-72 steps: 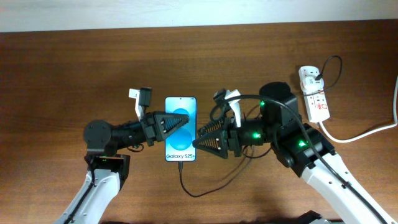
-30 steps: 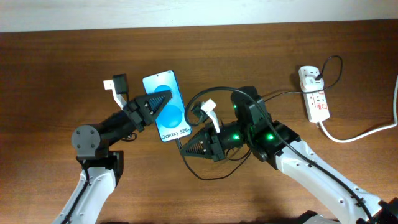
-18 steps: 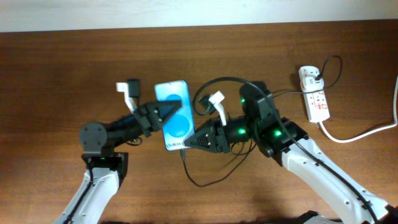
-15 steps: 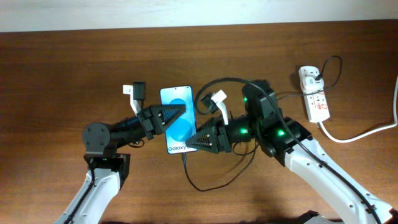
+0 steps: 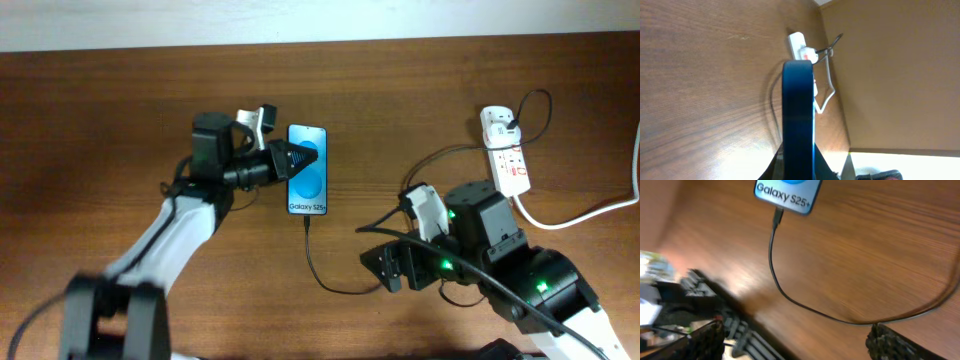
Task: Plug charger to phone and switch on socket
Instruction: 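Lower the plugged phone onto the table with the left gripper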
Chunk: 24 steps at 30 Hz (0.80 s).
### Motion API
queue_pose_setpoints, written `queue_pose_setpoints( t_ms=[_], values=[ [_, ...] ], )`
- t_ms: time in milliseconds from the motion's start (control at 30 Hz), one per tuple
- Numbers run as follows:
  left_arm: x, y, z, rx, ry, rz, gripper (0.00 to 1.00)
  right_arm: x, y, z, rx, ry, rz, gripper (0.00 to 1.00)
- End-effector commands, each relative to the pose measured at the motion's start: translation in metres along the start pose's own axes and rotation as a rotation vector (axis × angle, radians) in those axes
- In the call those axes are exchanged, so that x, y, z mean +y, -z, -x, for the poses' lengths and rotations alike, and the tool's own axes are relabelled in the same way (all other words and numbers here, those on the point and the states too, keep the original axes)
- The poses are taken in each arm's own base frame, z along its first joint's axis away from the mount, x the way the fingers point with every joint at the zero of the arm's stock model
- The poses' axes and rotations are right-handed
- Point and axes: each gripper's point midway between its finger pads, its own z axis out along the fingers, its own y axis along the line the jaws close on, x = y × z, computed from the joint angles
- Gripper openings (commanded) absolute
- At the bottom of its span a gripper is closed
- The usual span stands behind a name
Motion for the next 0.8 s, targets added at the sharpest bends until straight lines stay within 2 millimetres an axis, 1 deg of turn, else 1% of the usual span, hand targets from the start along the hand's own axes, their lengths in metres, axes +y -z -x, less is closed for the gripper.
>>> queue_pose_setpoints(
  t_ms=[0,67,133,167,200,233,300,400,500,567,633,667,733,767],
  values=[
    [0.025,-0.018,-0.001,0.026,-0.115,-0.017,0.0,-0.016,0.005,-0.005,0.001,0.001,-0.094,0.94],
    [0.058,-0.026,0.001,0.003,-0.124,0.079,0.0,-0.016,0.005,-0.007,0.012,0.001,-0.096,0.94],
    [0.079,-0.036,-0.006,0.011,-0.144,0.144,0.0,-0.017,0.004,-0.008,0.012,0.0,-0.097,0.94],
    [0.086,-0.04,-0.009,0.016,-0.136,0.166,0.0,-0.017,0.004,-0.008,0.012,0.0,-0.097,0.94],
    [0.099,-0.046,-0.016,0.027,-0.12,0.203,0.0,-0.017,0.004,-0.008,0.012,0.0,-0.101,0.94],
    [0.104,-0.05,-0.021,0.038,-0.108,0.212,0.0,-0.018,0.004,-0.009,0.016,-0.002,-0.102,0.94],
    [0.113,-0.053,-0.028,0.057,-0.08,0.224,0.01,-0.019,0.004,-0.012,0.028,-0.006,-0.108,0.94],
    [0.127,-0.056,-0.038,0.081,-0.032,0.248,0.09,-0.023,0.005,-0.015,0.04,-0.012,-0.131,0.95],
    [0.139,-0.053,-0.045,0.095,0.004,0.305,0.16,-0.024,0.005,-0.017,0.047,-0.015,-0.133,0.94],
    [0.142,-0.051,-0.048,0.105,0.018,0.32,0.26,-0.024,0.005,-0.017,0.047,-0.015,-0.133,0.95],
    [0.142,-0.051,-0.048,0.105,0.019,0.319,0.32,-0.024,0.005,-0.019,0.053,-0.017,-0.134,0.95],
    [0.143,-0.051,-0.05,0.11,0.024,0.323,0.37,-0.024,0.005,-0.019,0.054,-0.017,-0.134,0.94],
    [0.144,-0.05,-0.053,0.12,0.037,0.329,0.4,-0.024,0.005,-0.019,0.053,-0.018,-0.135,0.95],
    [0.146,-0.049,-0.055,0.128,0.047,0.335,0.45,-0.024,0.005,-0.019,0.053,-0.018,-0.135,0.95]
  ],
)
